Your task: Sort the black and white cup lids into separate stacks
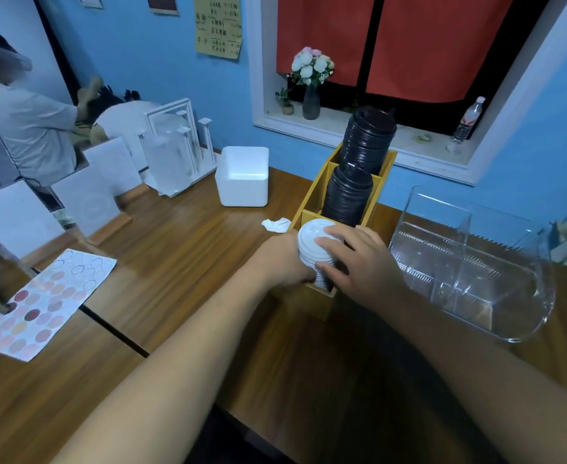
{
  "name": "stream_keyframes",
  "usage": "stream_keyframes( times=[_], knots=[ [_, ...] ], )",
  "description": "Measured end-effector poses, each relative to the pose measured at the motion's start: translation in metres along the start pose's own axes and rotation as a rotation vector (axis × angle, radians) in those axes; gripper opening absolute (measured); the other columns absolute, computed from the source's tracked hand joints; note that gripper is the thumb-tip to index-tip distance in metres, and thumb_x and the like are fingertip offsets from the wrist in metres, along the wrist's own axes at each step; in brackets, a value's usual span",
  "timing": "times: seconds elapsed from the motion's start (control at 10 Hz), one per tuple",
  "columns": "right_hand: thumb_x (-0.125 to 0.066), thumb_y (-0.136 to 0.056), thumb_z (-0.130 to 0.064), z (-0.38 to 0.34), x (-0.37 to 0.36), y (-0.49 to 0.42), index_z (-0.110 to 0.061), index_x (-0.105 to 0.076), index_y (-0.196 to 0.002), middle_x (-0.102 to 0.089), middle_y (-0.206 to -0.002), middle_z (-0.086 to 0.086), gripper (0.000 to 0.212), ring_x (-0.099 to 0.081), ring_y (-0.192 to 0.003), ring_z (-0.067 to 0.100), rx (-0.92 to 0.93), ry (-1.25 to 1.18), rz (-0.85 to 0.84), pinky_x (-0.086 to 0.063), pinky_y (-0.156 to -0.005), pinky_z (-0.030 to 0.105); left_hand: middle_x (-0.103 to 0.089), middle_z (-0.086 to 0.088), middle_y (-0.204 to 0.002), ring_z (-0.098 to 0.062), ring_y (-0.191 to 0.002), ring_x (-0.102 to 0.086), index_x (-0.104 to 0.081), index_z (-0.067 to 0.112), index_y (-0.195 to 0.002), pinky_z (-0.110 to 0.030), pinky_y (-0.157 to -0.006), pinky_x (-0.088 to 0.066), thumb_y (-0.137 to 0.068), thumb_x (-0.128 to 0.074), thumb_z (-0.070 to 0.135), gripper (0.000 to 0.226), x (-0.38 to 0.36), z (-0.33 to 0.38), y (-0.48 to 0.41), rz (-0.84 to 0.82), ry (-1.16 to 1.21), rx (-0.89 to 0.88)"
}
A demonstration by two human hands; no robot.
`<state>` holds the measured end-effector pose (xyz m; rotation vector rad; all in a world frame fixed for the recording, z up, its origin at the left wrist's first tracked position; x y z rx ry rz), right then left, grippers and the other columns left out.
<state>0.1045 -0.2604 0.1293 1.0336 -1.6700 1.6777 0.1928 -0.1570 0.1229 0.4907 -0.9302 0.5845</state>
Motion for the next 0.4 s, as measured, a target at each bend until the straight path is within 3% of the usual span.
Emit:
stream_keyframes(
  times=[0.1, 0.2, 0.3, 0.4],
  knots=[
    [-0.061, -0.096, -0.039, 0.000, -0.003, 0.003, -0.014, -0.071, -0.123, -0.067, -0.130, 0.007, 0.038, -0.057, -0.125, 0.030, -0.024, 0.030, 0.028, -0.043, -0.106, 0.051, -0.065, -0.001, -0.112, -0.020, -0.100, -0.064, -0.054, 0.017, -0.127, -0.038, -0.086, -0.059, -0.082, -0.080, 0.044, 0.059, -0.002, -0.003, -0.004, 0.014, -0.005, 0.031],
    [-0.060, -0.096, -0.037, -0.003, -0.002, 0.003, -0.015, -0.073, -0.119, -0.069, -0.127, 0.004, 0.034, -0.058, -0.125, 0.030, -0.050, 0.035, 0.056, -0.040, -0.106, 0.049, -0.066, -0.001, -0.107, -0.020, -0.095, -0.064, -0.050, 0.015, -0.124, -0.038, -0.084, -0.060, -0.079, -0.080, 0.051, 0.064, -0.006, -0.006, -0.007, 0.010, -0.048, 0.090],
    [-0.058, -0.097, -0.039, -0.005, -0.001, 0.003, -0.016, -0.071, -0.122, -0.067, -0.130, 0.003, 0.037, -0.056, -0.125, 0.029, -0.054, 0.062, 0.026, -0.039, -0.108, 0.049, -0.065, -0.002, -0.104, -0.021, -0.095, -0.064, -0.052, 0.015, -0.115, -0.039, -0.085, -0.059, -0.082, -0.079, 0.046, 0.053, -0.004, -0.002, -0.007, 0.003, -0.034, 0.101],
    [-0.050, -0.099, -0.049, -0.008, 0.000, 0.010, -0.019, -0.060, -0.137, -0.056, -0.145, 0.002, 0.049, -0.047, -0.137, 0.028, -0.080, 0.116, -0.066, -0.033, -0.114, 0.055, -0.063, -0.002, -0.106, -0.022, -0.099, -0.063, -0.051, 0.018, -0.107, -0.039, -0.088, -0.058, -0.087, -0.077, 0.043, 0.041, -0.002, 0.000, 0.004, 0.000, -0.055, 0.125]
  ],
)
Point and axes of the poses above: each hand's wrist, its own y-axis away from the middle knuckle, its own x-axis out of the back of the hand, z = x × y, the point moved 8 cm from there along -y, towards the middle knuckle
